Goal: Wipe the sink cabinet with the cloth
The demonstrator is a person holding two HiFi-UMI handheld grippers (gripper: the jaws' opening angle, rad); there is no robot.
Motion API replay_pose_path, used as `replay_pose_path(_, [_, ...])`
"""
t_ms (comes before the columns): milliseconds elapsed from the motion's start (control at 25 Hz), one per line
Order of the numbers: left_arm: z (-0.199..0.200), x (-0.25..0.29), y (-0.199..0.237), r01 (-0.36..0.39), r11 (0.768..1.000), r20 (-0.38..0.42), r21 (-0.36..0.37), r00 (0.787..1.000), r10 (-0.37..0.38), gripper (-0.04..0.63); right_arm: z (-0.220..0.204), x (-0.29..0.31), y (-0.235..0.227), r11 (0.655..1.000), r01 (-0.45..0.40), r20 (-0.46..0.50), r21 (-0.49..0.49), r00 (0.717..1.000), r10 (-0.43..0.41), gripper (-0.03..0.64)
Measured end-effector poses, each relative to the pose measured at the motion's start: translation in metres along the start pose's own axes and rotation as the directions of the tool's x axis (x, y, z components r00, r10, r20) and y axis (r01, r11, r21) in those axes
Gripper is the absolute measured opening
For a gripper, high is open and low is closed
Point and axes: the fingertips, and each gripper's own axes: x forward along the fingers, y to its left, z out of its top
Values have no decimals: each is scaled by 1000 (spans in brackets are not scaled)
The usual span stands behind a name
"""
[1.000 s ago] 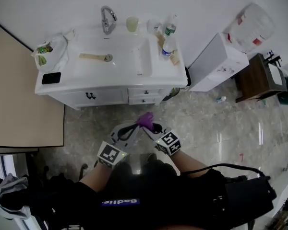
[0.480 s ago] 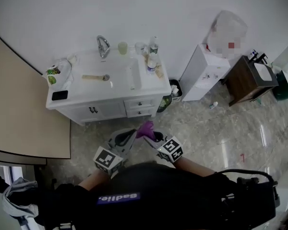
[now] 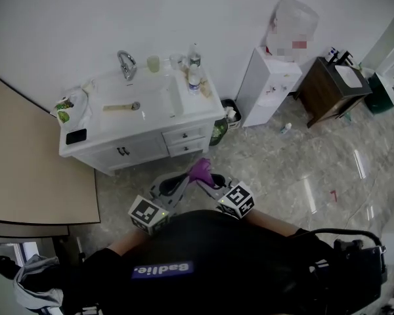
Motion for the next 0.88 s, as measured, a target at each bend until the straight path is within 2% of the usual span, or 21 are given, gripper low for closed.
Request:
replay_pose_path(160, [0, -2, -3, 14, 999, 16, 32, 1000, -15, 5, 1, -5, 8, 1000, -11, -2, -29, 1000, 11, 61])
replay_pose_path(280, [6, -6, -7, 8, 1000, 17, 17, 1000, -9, 5, -1, -12, 9, 1000, 4, 7, -17, 1000, -4, 61])
replay_pose_path(640, [1, -20, -15, -19, 999, 42, 33, 999, 18, 5, -5, -23, 17, 1000, 20, 29, -15, 999, -20, 61])
replay_pose_path(880, [3, -23, -18, -29, 999, 29, 37, 999, 28, 5, -8, -23, 19, 1000, 14, 30, -7, 999, -14, 61])
